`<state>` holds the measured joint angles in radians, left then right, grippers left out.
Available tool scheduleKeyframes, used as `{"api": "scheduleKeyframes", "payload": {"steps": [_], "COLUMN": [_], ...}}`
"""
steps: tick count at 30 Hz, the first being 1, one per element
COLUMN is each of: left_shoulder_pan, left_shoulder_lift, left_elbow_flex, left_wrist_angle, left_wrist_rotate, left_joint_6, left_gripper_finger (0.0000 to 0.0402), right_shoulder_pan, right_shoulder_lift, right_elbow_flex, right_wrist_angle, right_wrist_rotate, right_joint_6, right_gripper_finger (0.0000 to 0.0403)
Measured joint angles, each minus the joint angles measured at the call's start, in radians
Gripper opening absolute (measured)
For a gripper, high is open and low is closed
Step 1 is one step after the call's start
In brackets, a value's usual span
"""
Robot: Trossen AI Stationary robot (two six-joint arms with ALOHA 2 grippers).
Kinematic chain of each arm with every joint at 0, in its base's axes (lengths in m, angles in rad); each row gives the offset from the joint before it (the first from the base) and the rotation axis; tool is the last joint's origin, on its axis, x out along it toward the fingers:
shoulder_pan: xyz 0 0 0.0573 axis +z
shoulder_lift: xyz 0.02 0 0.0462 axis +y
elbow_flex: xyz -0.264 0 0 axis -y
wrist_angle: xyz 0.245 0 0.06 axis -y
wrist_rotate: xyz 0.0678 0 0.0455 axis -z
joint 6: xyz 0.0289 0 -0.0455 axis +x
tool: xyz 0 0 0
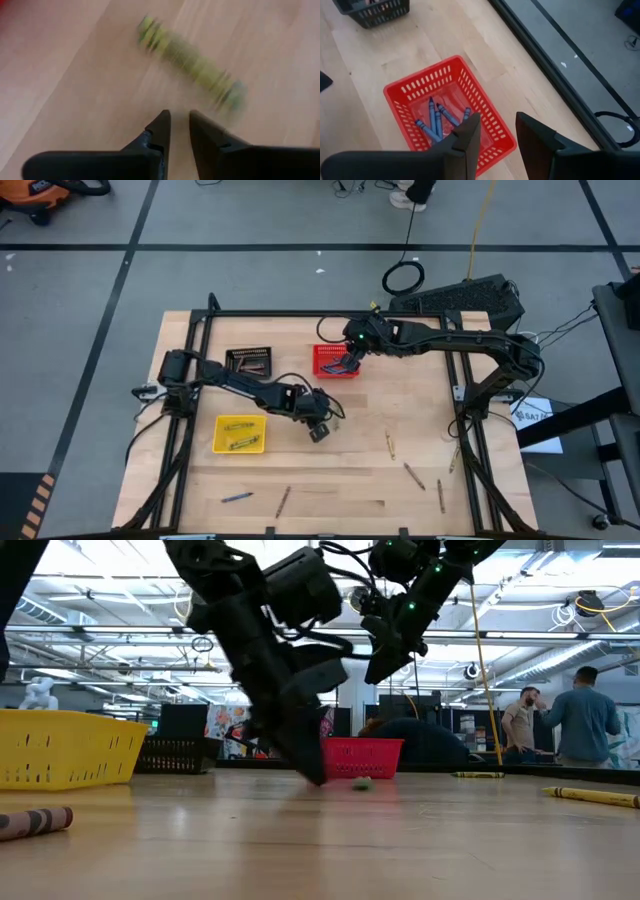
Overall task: Sort crayons
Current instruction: Put the green crayon into the yellow bin
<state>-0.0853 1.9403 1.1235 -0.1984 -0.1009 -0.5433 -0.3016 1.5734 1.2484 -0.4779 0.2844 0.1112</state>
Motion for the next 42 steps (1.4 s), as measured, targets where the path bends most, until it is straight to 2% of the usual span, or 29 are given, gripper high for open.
{"api": "scheduleKeyframes", "payload": {"steps": [12,16,20,24,27,30,34,42], "left_shoulder_pan": [0.000,0.000,0.000,0.000,0.000,0.000,0.000,0.020], "left_shoulder_lift": [0.011,0.010,0.009,0.009,0.009,0.009,0.008,0.008], "left_elbow_flex": [0.001,0.001,0.001,0.008,0.024,0.038,0.058,0.072], "left_wrist_angle": [0.049,0.049,0.023,0.027,0.025,0.020,0.025,0.022], "left_wrist_rotate": [-0.028,-0.032,-0.034,-0.035,-0.035,-0.035,-0.035,-0.035], "left_joint_6": [0.011,0.069,0.100,0.157,0.193,0.229,0.268,0.272], "left_gripper_finger": [0.0063,0.0063,0.0063,0.0063,0.0063,0.0063,0.0063,0.0063], "right_shoulder_pan": [0.000,0.000,0.009,0.054,0.097,0.142,0.195,0.273], "right_shoulder_lift": [0.000,-0.005,-0.006,-0.008,-0.013,-0.013,-0.012,-0.012], "right_elbow_flex": [0.001,0.016,0.020,-0.024,-0.097,-0.187,-0.268,-0.331], "right_wrist_angle": [-0.041,-0.252,-0.533,-0.641,-0.643,-0.572,-0.499,-0.412], "right_wrist_rotate": [0.000,-0.006,-0.092,-0.147,-0.218,-0.287,-0.317,-0.337], "right_joint_6": [-0.014,0.012,0.143,0.237,0.281,0.336,0.413,0.496], "right_gripper_finger": [0.0112,0.0112,0.0112,0.0112,0.0112,0.0112,0.0112,0.0112]}}
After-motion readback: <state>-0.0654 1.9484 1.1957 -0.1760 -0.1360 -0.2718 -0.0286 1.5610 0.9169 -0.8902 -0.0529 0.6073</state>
